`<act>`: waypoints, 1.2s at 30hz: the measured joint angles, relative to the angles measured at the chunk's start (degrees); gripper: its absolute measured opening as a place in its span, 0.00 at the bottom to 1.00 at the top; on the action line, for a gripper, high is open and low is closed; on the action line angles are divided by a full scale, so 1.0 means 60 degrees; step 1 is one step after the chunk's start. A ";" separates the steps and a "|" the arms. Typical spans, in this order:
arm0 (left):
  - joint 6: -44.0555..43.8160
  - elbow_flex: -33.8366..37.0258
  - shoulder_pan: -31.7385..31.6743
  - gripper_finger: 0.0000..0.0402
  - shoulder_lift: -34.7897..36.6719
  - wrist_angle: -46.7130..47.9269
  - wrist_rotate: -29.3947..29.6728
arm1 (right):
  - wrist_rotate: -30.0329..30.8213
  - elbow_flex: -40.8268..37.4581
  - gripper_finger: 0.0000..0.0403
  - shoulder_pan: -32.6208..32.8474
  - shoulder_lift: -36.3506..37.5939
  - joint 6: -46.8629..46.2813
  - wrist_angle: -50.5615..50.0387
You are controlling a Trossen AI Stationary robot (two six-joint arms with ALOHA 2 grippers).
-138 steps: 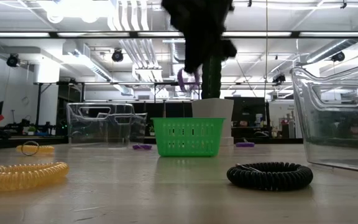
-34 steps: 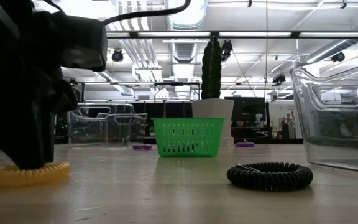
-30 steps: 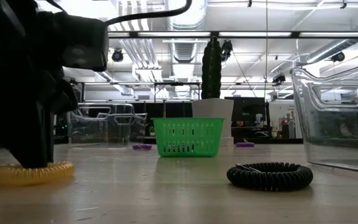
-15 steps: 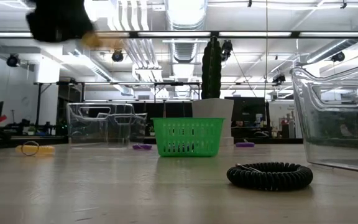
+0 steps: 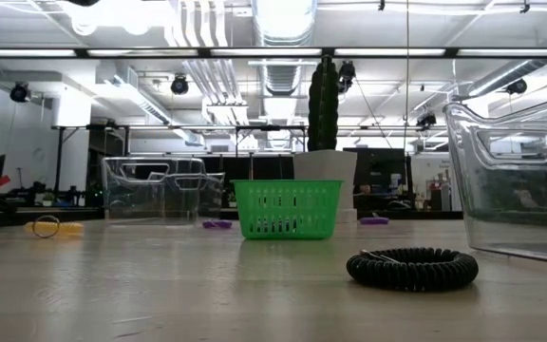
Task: Sort spring keychains
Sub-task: Put the bottom yellow spring keychain into the top transparent bin
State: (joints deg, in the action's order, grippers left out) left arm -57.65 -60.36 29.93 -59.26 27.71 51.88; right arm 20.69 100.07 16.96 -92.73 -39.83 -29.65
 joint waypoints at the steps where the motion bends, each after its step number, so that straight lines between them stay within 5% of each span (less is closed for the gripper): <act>1: 0.0273 0.0000 0.0004 0.00 0.0092 -0.0241 0.0147 | -0.0006 -0.0003 0.58 -0.0079 -0.0140 0.0026 0.0139; 15: 0.1367 -0.0004 -0.0022 0.00 0.0317 -0.0893 0.0343 | -0.1915 0.0006 0.58 -0.1811 -0.1073 -0.0090 0.2152; 26: 0.1605 -0.0004 -0.0040 0.00 0.0369 -0.0778 0.0390 | -0.2525 0.0005 0.58 -0.1992 -0.1463 -0.0253 0.2263; 36: -0.0868 -0.0004 -0.1163 0.00 0.1258 0.3346 0.1063 | -0.2442 0.0000 0.58 -0.1506 -0.1052 -0.0148 0.2453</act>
State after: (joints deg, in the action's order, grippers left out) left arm -62.86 -60.38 22.96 -51.71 47.78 58.25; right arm 6.03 100.07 7.92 -99.04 -40.72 -14.93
